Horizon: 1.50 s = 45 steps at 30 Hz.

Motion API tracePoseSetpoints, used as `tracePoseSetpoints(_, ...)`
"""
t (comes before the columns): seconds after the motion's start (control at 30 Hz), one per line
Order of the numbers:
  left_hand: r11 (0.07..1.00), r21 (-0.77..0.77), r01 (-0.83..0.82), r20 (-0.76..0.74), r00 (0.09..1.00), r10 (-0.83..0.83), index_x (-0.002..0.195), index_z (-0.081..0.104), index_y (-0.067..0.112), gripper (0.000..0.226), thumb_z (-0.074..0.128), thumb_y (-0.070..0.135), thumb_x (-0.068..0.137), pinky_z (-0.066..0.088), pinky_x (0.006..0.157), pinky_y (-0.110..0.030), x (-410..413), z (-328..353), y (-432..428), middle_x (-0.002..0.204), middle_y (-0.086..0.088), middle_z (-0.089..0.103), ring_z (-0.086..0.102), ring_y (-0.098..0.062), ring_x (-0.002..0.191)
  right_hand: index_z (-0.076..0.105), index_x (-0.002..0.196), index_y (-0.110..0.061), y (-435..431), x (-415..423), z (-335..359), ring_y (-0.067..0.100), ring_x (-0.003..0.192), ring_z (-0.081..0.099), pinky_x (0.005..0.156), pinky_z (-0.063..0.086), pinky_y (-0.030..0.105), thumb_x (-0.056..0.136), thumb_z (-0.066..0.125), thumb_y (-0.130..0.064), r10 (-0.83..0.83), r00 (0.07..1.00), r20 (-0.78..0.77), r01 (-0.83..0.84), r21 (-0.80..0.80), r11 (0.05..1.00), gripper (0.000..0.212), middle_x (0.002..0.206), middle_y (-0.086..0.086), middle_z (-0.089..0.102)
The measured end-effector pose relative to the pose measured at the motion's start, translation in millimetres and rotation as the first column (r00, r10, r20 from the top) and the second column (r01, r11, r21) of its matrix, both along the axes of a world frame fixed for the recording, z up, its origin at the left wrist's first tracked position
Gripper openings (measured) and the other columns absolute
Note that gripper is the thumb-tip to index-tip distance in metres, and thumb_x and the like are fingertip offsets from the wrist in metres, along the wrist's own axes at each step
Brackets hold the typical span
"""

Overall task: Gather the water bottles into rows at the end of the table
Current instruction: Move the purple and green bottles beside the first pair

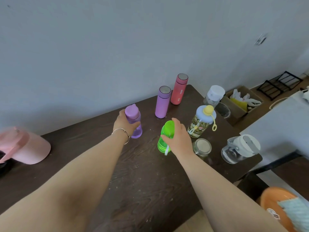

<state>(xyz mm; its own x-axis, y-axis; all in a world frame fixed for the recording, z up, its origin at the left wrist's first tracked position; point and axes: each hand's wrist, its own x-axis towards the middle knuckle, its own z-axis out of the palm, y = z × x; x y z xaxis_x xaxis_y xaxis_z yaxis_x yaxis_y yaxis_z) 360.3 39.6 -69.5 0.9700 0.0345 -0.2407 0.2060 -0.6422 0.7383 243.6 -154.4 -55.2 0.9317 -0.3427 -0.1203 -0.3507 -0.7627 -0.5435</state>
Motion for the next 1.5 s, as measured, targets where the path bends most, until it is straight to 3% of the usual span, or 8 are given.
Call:
tracePoseSetpoints(0.33,0.996,-0.083,-0.046,0.072,0.996,0.052,0.134,0.043,0.022,0.075,0.081,0.029,0.07,0.048,0.09,-0.038,-26.5,16.6,5.6,0.129,-0.003,0.057,0.056,-0.029,0.111,0.036,0.156,-0.021,2.7,-9.1,13.4,0.034,0.127,0.057,0.101,0.05,0.047,0.089,0.081,-0.033,0.023,0.999,0.041,-0.024,0.037,0.999,0.081,0.141,0.013,0.053)
tracePoseSetpoints(0.53,0.994,-0.075,-0.075,0.102,0.991,0.083,0.132,0.044,0.025,0.072,0.08,0.032,0.07,0.049,0.089,-0.038,-75.7,39.6,29.5,0.124,-0.001,0.059,0.057,-0.025,0.102,0.042,0.152,-0.019,16.9,-22.2,38.6,0.036,0.125,0.058,0.098,0.049,0.045,0.089,0.081,-0.028,0.088,0.988,0.129,-0.099,0.082,0.992,0.075,0.14,0.014,0.055)
tracePoseSetpoints(0.7,0.98,-0.094,-0.175,0.102,0.978,0.184,0.131,0.044,0.028,0.07,0.078,0.033,0.07,0.05,0.083,-0.035,-133.3,57.4,61.3,0.114,0.006,0.059,0.057,-0.023,0.098,0.038,0.157,-0.023,42.7,-44.0,49.0,0.034,0.131,0.055,0.102,0.048,0.044,0.088,0.082,-0.03,0.171,0.97,0.171,-0.19,0.101,0.977,0.082,0.144,0.012,0.055)
tracePoseSetpoints(1.03,0.932,-0.073,-0.356,0.1,0.927,0.362,0.128,0.045,0.029,0.067,0.077,0.03,0.07,0.051,0.082,-0.036,-225.1,68.3,153.5,0.11,0.008,0.059,0.058,-0.023,0.096,0.037,0.158,-0.025,128.1,-74.8,64.4,0.034,0.129,0.057,0.1,0.049,0.043,0.087,0.081,-0.031,0.354,0.921,0.161,-0.372,0.1,0.923,0.083,0.14,0.012,0.056)
tracePoseSetpoints(1.2,0.898,-0.12,-0.423,0.101,0.895,0.435,0.126,0.047,0.031,0.063,0.077,0.03,0.07,0.049,0.079,-0.033,-243.7,72.3,204.2,0.108,0.006,0.06,0.058,-0.023,0.095,0.037,0.158,-0.025,182.9,-79.5,66.4,0.034,0.132,0.056,0.101,0.049,0.043,0.088,0.081,-0.032,0.405,0.9,0.163,-0.424,0.099,0.9,0.084,0.142,0.011,0.056)
tracePoseSetpoints(1.5,0.891,-0.056,-0.45,0.138,0.881,0.453,0.128,0.045,0.025,0.065,0.078,0.027,0.072,0.046,0.078,-0.032,-244.2,68.2,331.9,0.106,0.005,0.057,0.055,-0.023,0.094,0.041,0.155,-0.021,306.2,-66.1,57.8,0.036,0.129,0.057,0.102,0.049,0.044,0.086,0.083,-0.03,0.411,0.896,0.17,-0.435,0.146,0.888,0.082,0.138,0.014,0.059)
